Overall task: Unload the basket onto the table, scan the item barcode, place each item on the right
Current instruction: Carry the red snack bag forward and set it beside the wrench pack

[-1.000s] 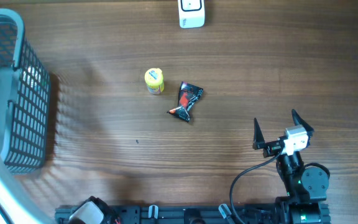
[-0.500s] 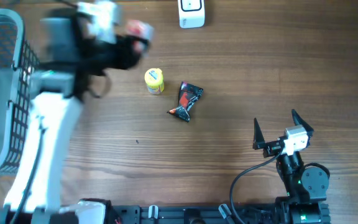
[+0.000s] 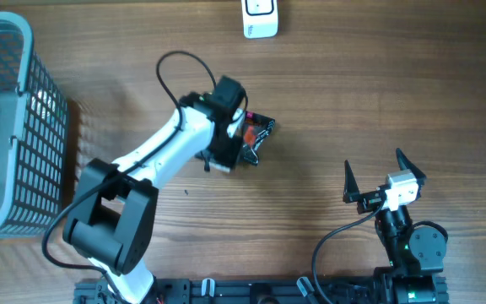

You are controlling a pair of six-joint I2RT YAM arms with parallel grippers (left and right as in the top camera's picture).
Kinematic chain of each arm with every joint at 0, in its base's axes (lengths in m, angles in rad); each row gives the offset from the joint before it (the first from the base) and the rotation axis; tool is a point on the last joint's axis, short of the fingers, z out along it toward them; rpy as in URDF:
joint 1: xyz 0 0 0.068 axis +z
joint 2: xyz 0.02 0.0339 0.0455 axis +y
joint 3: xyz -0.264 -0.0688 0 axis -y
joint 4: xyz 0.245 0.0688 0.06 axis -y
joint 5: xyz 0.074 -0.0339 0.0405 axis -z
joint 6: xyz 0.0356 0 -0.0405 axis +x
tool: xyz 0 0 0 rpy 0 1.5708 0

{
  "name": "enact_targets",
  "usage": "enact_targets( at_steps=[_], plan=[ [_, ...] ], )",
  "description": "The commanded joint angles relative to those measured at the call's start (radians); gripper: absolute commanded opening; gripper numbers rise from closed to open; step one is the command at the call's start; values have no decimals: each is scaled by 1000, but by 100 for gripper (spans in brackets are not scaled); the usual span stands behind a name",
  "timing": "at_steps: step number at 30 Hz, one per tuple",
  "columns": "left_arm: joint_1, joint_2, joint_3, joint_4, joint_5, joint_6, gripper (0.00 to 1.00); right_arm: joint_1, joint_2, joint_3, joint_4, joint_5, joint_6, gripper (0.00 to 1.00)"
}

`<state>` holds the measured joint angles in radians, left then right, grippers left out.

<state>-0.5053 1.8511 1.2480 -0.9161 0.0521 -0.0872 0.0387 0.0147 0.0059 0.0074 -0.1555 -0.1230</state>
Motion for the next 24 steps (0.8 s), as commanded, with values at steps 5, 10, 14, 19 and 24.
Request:
enact_targets(
  at_steps=[5,10,14,19,24],
  plan=[
    [-7,-2,-135,98,-62,-6,100,1,-5,-1,3,7,19,100],
    [-7,-92,-134,100,-103,-6,100,1,-5,-1,3,7,18,100],
    [-7,-282,-128,98,-103,-6,100,1,-5,-1,3,7,18,100],
    [-7,-639,-75,108,-105,-6,100,1,-5,-1,3,7,18,100],
    [-7,-965,-46,309,-256,5,100,1,-5,-1,3,7,18,100]
  ],
)
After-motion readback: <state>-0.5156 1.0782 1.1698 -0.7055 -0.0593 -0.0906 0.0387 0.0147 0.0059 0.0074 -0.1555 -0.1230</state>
